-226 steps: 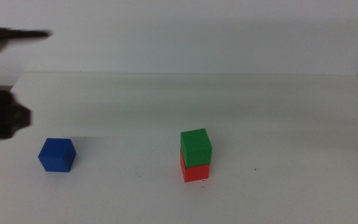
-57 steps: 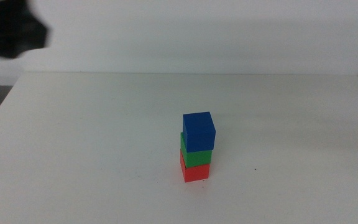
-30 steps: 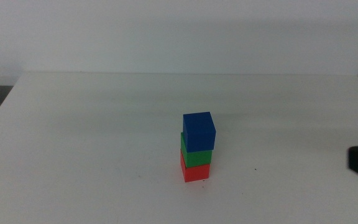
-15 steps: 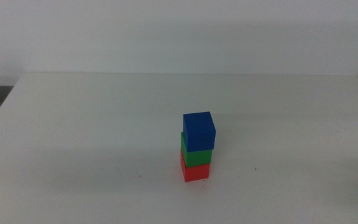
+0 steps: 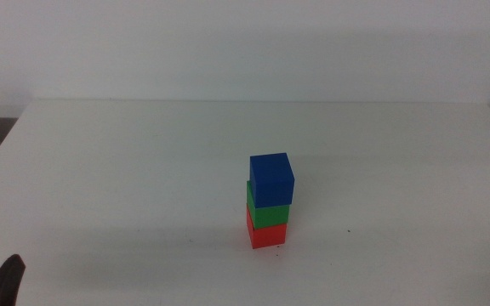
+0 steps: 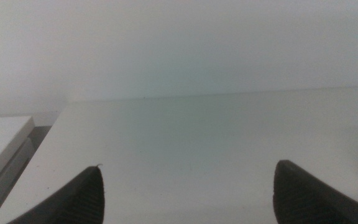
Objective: Stack red cubes first, then green, then blue cubes in a specific spot.
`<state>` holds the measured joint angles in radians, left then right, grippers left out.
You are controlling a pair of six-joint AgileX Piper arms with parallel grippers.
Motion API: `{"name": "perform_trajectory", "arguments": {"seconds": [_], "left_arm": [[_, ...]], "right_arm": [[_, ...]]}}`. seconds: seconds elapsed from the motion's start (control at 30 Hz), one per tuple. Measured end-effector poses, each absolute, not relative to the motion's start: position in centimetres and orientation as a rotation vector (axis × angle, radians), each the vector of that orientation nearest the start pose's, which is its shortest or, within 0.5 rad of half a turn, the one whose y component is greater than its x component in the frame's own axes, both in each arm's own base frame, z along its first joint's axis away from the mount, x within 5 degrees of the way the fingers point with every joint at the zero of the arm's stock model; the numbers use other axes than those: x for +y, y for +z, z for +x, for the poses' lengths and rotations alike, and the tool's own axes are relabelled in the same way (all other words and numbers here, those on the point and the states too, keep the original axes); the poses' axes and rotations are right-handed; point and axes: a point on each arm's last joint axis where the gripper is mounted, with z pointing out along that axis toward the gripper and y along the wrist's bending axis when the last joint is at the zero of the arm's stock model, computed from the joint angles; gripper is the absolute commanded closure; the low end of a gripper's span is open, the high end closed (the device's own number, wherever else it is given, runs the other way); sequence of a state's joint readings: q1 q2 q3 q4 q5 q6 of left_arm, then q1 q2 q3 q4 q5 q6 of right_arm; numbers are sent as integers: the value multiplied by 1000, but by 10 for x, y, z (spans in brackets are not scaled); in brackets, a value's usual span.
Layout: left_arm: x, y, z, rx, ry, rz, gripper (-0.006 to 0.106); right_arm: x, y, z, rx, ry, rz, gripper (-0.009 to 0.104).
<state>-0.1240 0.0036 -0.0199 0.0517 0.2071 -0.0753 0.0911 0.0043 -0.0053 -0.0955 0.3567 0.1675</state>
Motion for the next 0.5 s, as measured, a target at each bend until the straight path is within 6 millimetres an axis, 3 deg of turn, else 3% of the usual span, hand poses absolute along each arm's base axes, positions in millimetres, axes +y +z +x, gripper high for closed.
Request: {"name": "perform_trajectory", "arguments": {"seconds": [0.5], "left_arm": [[-7, 202, 56, 1607, -134, 52, 9]], "right_arm": [[2, 183, 54, 1832, 84, 8, 4]]}}
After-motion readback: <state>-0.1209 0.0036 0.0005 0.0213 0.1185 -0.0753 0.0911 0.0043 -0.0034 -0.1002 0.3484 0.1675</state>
